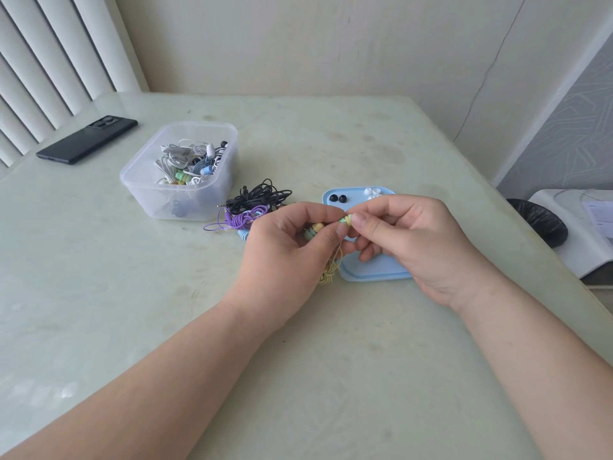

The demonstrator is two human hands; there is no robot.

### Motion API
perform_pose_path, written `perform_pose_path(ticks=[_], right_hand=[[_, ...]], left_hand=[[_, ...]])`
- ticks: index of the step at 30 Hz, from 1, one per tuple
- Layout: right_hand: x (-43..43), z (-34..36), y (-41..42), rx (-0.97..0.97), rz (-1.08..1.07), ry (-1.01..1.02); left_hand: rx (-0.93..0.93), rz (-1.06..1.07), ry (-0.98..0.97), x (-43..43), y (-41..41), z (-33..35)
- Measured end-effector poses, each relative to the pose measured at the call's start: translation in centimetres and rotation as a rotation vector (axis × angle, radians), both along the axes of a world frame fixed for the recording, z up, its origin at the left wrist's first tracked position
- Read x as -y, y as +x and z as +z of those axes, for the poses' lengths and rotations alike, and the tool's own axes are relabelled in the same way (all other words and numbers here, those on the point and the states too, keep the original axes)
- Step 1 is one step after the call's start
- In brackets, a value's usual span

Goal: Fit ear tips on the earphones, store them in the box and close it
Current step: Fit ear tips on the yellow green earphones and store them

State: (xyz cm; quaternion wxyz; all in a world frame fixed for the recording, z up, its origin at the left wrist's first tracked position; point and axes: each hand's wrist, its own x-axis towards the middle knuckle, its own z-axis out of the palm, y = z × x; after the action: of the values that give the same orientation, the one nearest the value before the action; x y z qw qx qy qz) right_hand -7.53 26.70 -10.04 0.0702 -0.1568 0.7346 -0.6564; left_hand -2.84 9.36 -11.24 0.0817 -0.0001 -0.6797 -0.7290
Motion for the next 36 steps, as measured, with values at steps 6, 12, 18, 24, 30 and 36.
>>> perform_pose_path(ticks=[6, 12, 18, 24, 30, 36], right_hand=[[-0.1, 0.1, 0.2, -0.059, -0.024, 0.023], [-0.1, 0.8, 0.4, 0.018, 0.007, -0.007], [0.7, 0.8, 1.7, 0.045, 0.180, 0.145], [2.2, 1.1, 2.7, 0.131, 0.067, 0.041], [2.6, 1.6, 2.3, 0.198, -0.131, -0.217], [4.3, 2.6, 1.9, 0.156, -0.198, -0.225]], left_hand=[[-0.002, -0.009, 0.020, 0.1, 0.0, 0.0], [-0.019, 0.037, -0.009, 0.1, 0.3, 0.4], [-0.028, 0.116, 0.154, 0.7, 0.3, 2.5], [0.037, 0.125, 0.196, 1.3, 0.5, 3.2], [0.054, 0.123, 0.038, 1.3, 0.1, 2.9], [0.095, 0.004, -0.094, 2.0, 0.1, 3.7]])
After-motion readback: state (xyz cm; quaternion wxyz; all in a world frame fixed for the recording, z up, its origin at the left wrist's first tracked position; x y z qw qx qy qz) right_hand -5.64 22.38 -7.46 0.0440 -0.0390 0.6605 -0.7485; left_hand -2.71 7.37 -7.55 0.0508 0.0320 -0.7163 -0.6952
